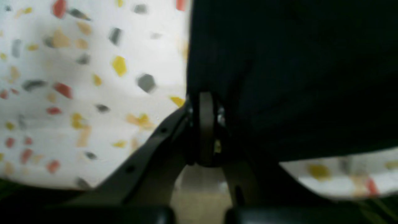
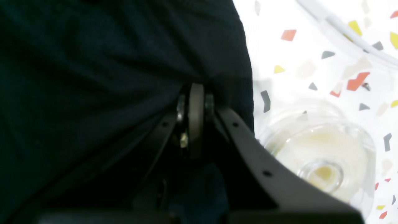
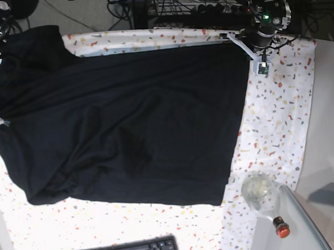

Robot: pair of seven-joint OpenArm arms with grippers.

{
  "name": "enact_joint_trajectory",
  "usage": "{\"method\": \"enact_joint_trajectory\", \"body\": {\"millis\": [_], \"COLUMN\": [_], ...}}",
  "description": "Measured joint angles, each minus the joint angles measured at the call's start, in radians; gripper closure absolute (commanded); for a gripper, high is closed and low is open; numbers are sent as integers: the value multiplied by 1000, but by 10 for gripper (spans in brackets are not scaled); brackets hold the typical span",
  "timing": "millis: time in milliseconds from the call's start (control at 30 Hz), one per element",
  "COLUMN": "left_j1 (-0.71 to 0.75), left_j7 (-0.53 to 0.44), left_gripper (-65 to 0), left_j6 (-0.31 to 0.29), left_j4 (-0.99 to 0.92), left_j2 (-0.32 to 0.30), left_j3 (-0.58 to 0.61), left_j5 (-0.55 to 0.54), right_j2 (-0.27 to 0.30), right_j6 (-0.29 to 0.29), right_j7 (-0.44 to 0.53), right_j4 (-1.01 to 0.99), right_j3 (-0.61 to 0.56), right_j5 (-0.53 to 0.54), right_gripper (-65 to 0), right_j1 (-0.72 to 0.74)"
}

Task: Layout the t-shirt on the table in an organized manner, then fold the t-shirt properly
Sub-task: 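Pull the shirt edge with the right gripper to smooth the shirt flat, then release with the left gripper and grasp the shirt side lower down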

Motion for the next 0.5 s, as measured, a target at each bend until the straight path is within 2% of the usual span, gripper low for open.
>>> {"method": "enact_joint_trajectory", "body": {"millis": [33,167,233,300,400,500], "left_j1": [15,85,124,158,138,-5], "left_j7": [3,14,13,16,10,42], "left_gripper": [-15,-349,-428,-438,-388,-234], "left_j6": [-3,2,13,18,8,5], "left_j4": [19,139,217,296,359,270], "left_j2": [7,16,10,1,-26,-108], "left_j3": [-18,-144,-184,-195,-161,-29], "left_j5": [-31,-167,-234,-284,-368,-359], "right_j2": [0,0,0,0,0,1], "right_j6": [0,0,0,0,0,0], "right_j7": [0,3,3,3,3,5], "right_j4": [0,1,1,1,2,3], "right_j3": [0,0,0,0,0,-3], "right_j5": [0,0,0,-1,0,1], "right_gripper": [0,0,0,0,0,0], "right_j1": [0,-3,-3,-3,-3,-5]}}
